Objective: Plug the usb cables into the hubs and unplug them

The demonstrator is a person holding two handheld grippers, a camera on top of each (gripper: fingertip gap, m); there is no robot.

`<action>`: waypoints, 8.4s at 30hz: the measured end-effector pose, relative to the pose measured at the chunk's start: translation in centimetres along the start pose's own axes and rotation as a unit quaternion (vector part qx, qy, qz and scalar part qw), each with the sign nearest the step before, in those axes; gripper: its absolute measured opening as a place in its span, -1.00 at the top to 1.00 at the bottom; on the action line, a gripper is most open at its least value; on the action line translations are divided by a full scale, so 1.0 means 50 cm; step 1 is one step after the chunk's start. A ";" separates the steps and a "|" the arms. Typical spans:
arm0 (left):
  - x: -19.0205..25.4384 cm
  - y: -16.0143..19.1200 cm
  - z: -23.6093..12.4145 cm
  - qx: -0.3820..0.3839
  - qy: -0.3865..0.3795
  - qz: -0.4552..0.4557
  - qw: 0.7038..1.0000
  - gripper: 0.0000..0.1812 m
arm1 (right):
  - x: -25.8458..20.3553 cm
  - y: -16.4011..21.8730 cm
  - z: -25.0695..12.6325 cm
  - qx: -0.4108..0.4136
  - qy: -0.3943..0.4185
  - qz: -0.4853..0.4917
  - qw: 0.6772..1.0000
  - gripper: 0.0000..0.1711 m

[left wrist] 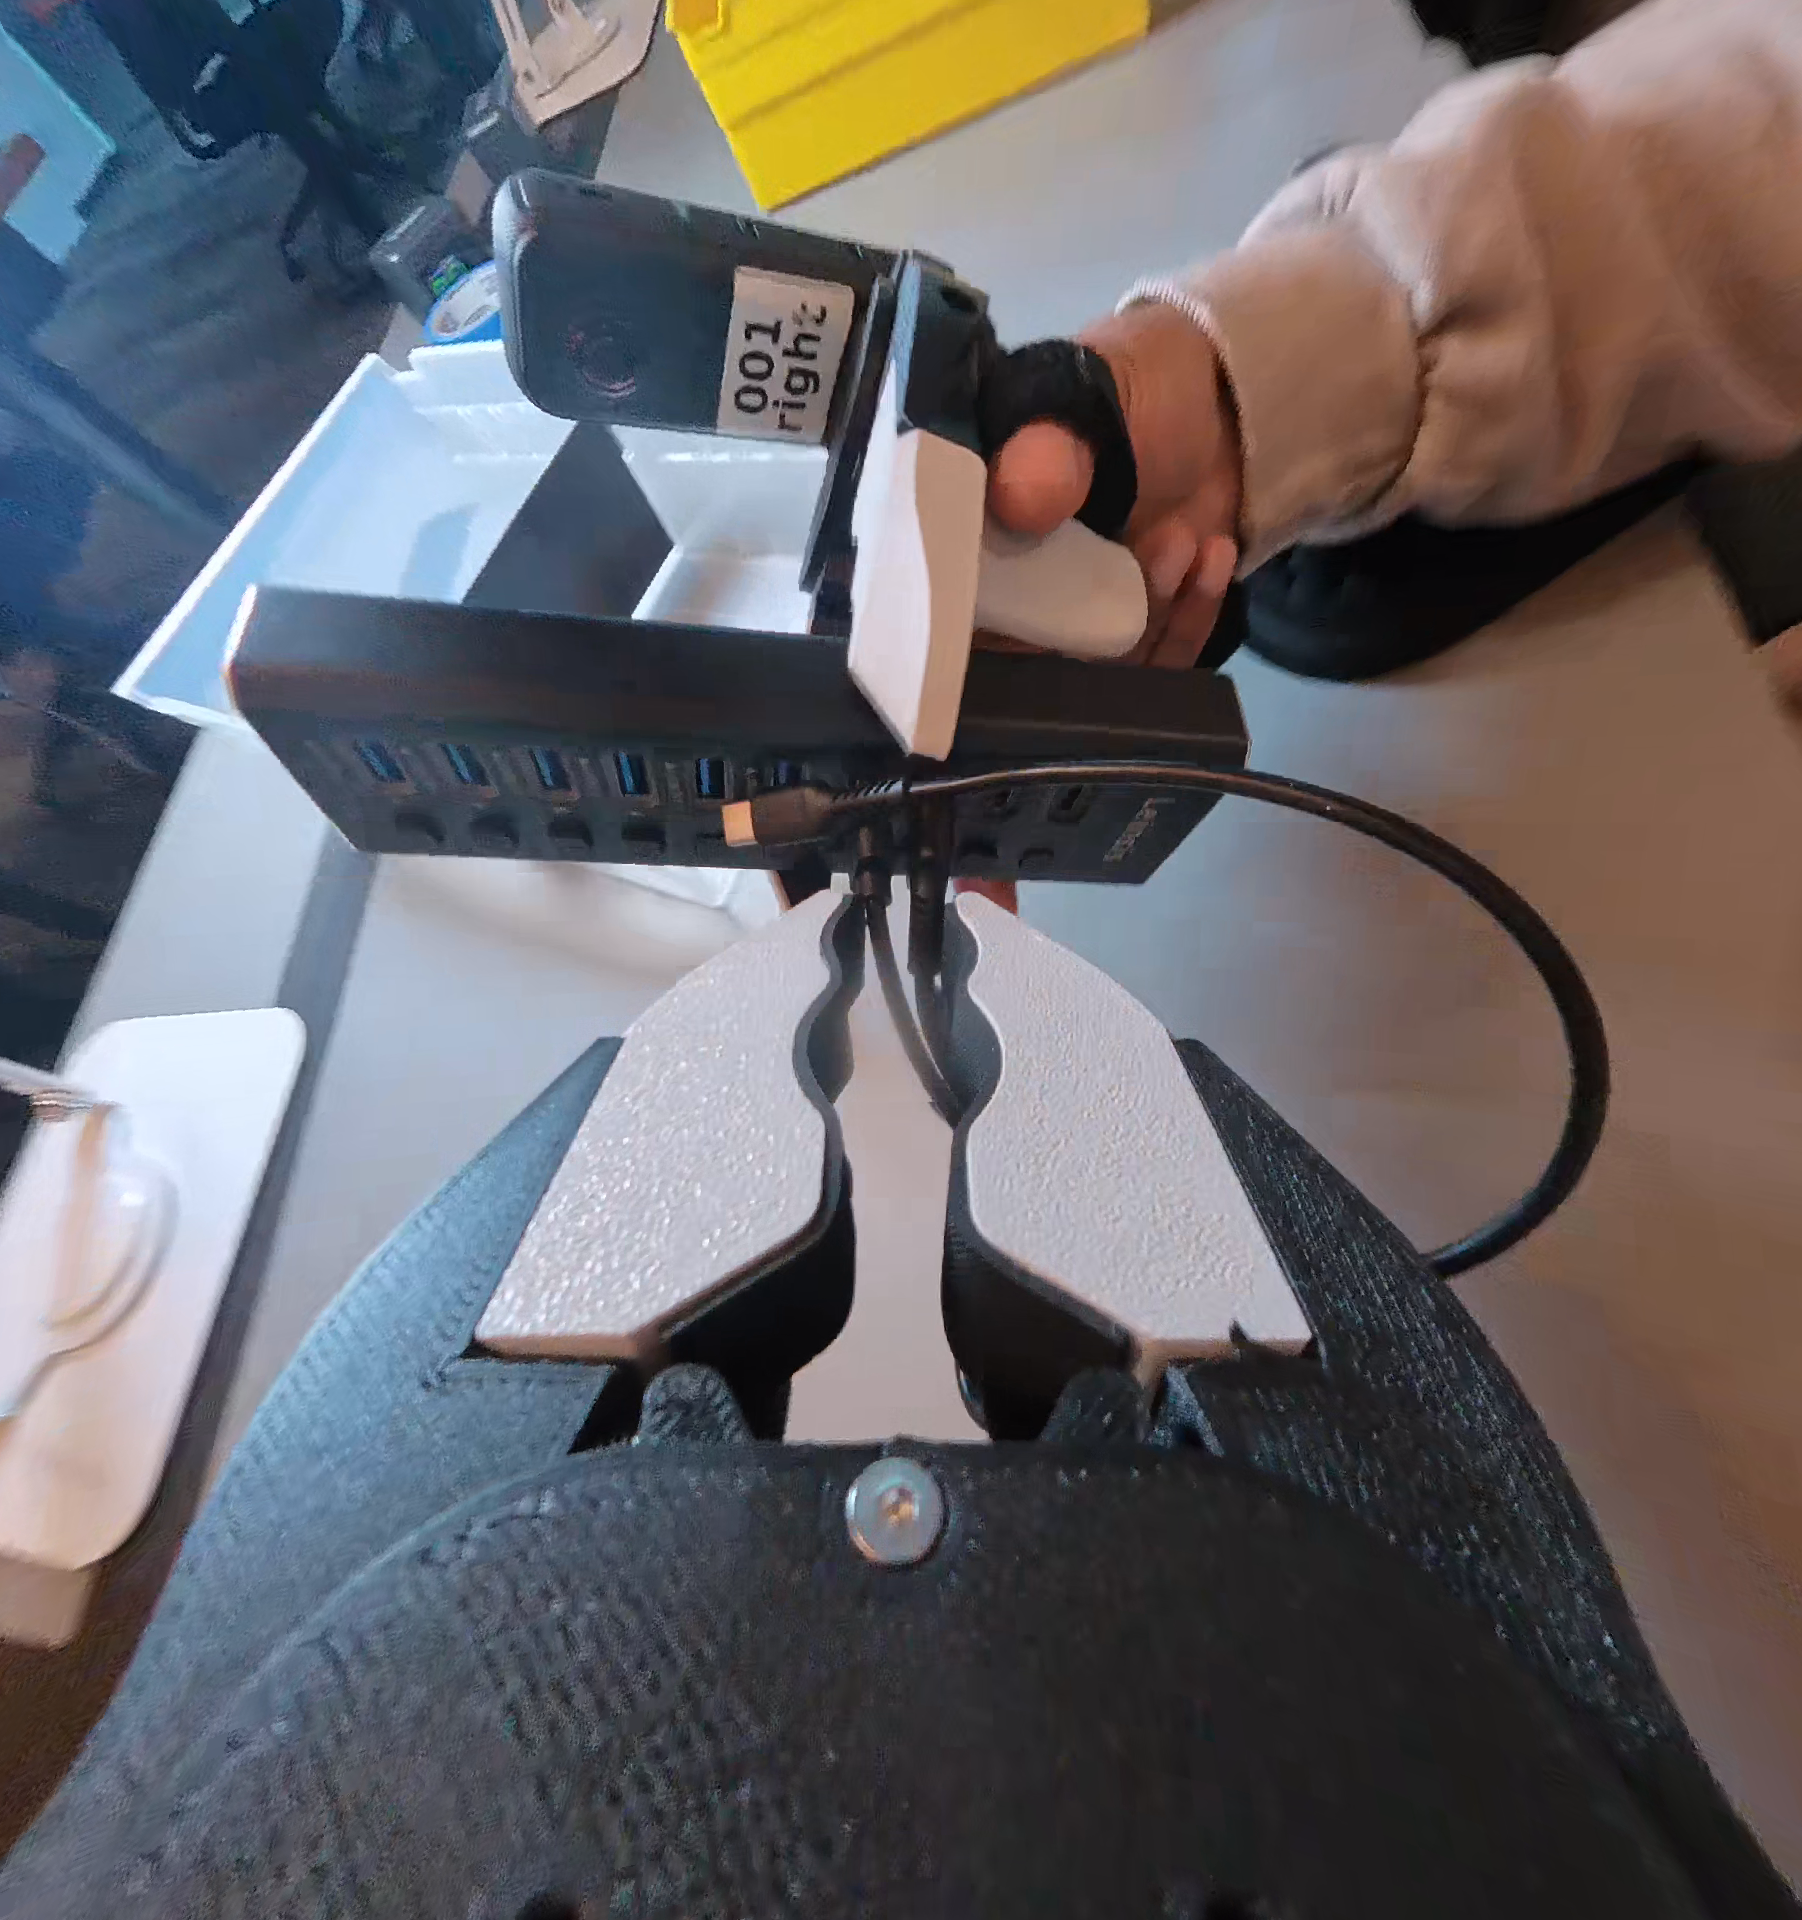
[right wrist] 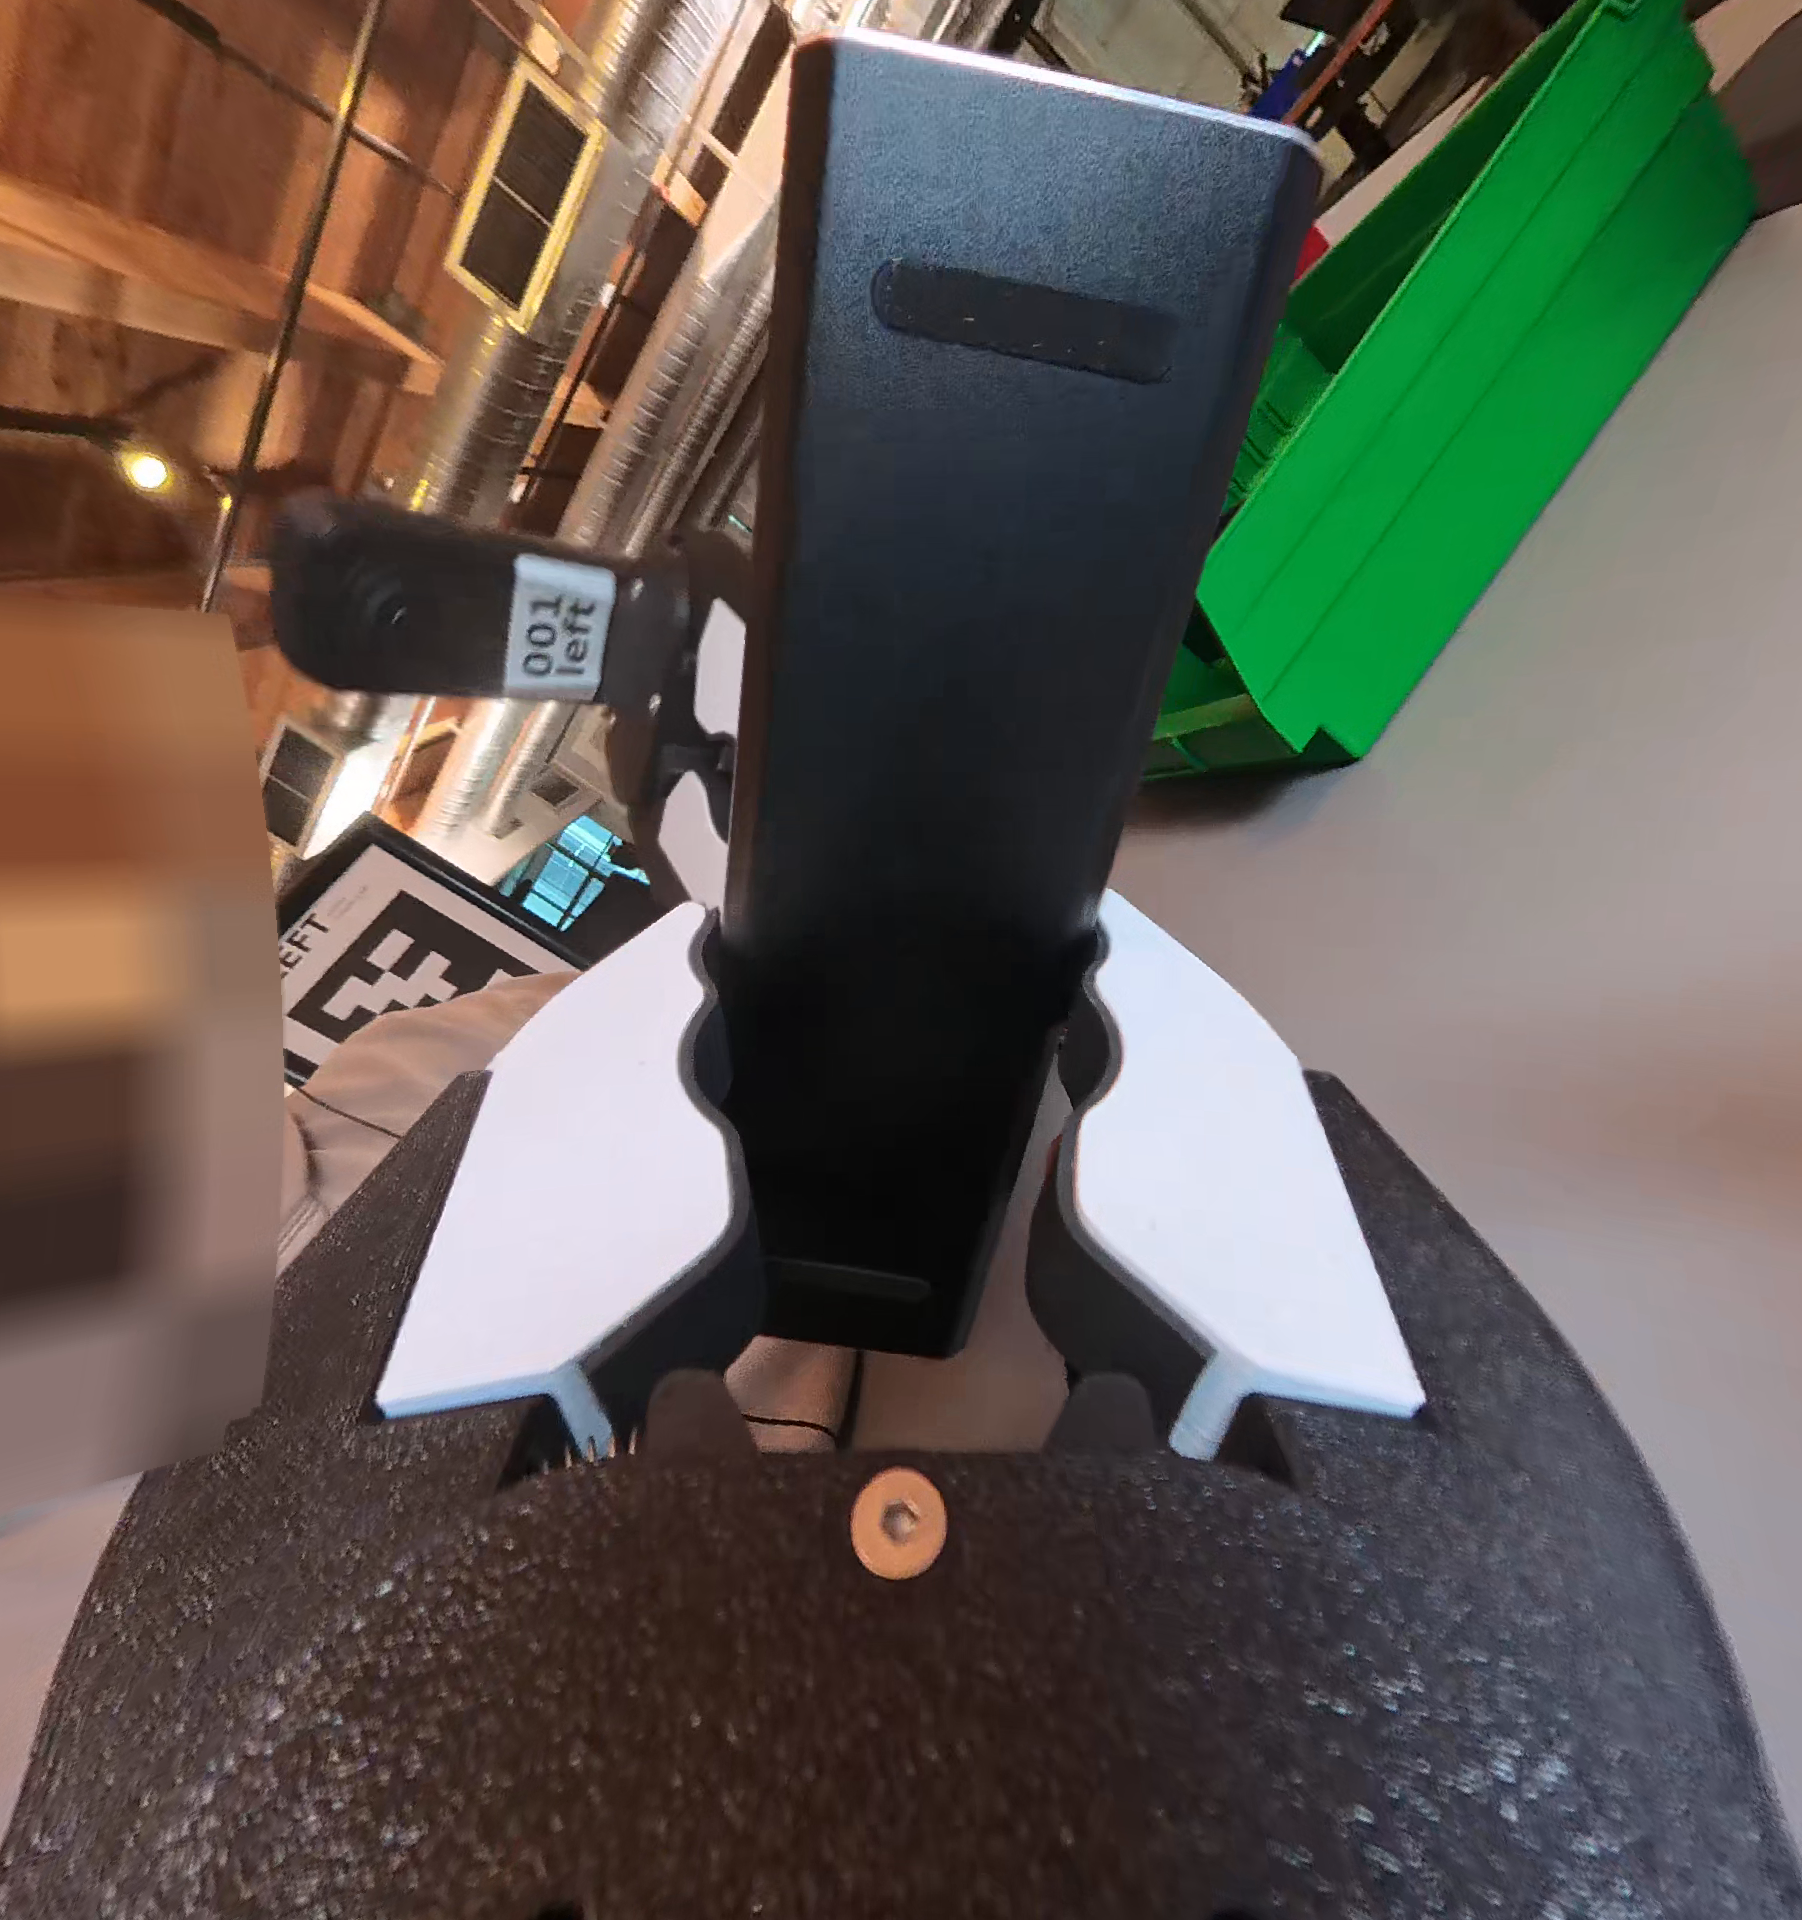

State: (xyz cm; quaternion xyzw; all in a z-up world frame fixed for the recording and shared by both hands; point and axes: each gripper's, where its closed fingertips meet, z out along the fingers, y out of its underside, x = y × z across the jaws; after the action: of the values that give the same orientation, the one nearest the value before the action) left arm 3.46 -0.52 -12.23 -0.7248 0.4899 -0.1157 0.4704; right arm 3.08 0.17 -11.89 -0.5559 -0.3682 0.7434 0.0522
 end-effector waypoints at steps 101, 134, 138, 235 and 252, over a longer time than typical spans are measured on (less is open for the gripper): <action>0.068 0.025 0.009 -0.040 0.109 -0.072 0.991 0.83 | 0.032 0.125 0.022 -0.231 0.177 -0.480 0.827 0.18; 0.090 -0.010 -0.008 -0.032 0.125 -0.068 0.989 0.82 | -0.019 0.128 0.038 -0.208 0.125 -0.510 0.825 0.18; 0.091 -0.011 -0.005 -0.026 0.125 -0.068 0.989 0.82 | -0.020 0.128 0.035 -0.202 0.122 -0.507 0.829 0.18; 0.138 0.050 -0.049 0.183 0.075 -0.122 0.973 0.32 | -0.032 0.167 0.083 -0.264 0.095 -0.516 0.809 0.83; 0.139 0.054 -0.031 0.118 -0.012 -0.044 0.992 0.19 | -0.046 0.181 0.095 -0.271 0.124 -0.538 0.789 0.83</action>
State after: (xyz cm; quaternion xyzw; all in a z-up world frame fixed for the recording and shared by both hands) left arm 4.29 -7.27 -15.58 -0.6868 0.4348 -0.1847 0.5524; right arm 2.85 -9.82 -15.06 -0.3464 -0.7847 0.3894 0.3356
